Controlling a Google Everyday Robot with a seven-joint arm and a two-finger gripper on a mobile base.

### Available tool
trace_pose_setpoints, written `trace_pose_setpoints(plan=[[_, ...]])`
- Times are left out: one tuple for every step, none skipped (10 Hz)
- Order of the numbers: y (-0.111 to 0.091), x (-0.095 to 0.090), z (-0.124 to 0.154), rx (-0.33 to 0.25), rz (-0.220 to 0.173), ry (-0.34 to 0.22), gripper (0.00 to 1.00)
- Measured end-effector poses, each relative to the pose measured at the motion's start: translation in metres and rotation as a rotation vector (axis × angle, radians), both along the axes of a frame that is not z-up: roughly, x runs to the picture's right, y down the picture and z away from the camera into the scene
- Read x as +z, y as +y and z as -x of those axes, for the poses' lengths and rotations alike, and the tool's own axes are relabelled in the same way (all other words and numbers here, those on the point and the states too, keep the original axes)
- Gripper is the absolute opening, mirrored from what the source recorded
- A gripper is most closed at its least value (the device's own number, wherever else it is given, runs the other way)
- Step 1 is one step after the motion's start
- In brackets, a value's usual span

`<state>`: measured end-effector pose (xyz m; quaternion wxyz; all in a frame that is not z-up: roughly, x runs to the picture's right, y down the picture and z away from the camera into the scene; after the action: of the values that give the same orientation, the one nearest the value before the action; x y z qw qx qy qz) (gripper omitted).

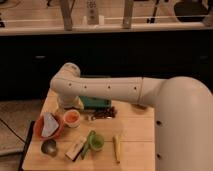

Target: Place apple in paper cup

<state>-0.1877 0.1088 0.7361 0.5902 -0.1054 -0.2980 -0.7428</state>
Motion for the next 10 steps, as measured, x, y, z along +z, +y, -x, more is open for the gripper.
trace_pose_setpoints(plan=[[-0.0007,0.0001,-0.0005,0.004,-0.002,-0.006,0.8],[-0.0008,-0.0003,-0.0001,0.008,-0.011,-0.021,0.8],[-0.001,-0.0006,0.0004,0.009,-0.02,-0.034,0.8],[-0.0018,-0.0009,0.0004,0.011,-0.029,-0.045,0.8],[-0.0026,-0.0003,-0.0013,0.012,-0.031,-0.044,0.8],[-0.0028,-0.0002,-0.0011,0.011,-0.033,-0.044,0.8],[-0.0024,-0.0007,0.0005,0.009,-0.033,-0.046,0.8],[-0.0024,-0.0007,0.0005,0.009,-0.033,-0.046,0.8],[-0.0026,-0.0006,-0.0001,0.01,-0.033,-0.046,0.8],[-0.0025,-0.0007,-0.0001,0.01,-0.032,-0.046,0.8]])
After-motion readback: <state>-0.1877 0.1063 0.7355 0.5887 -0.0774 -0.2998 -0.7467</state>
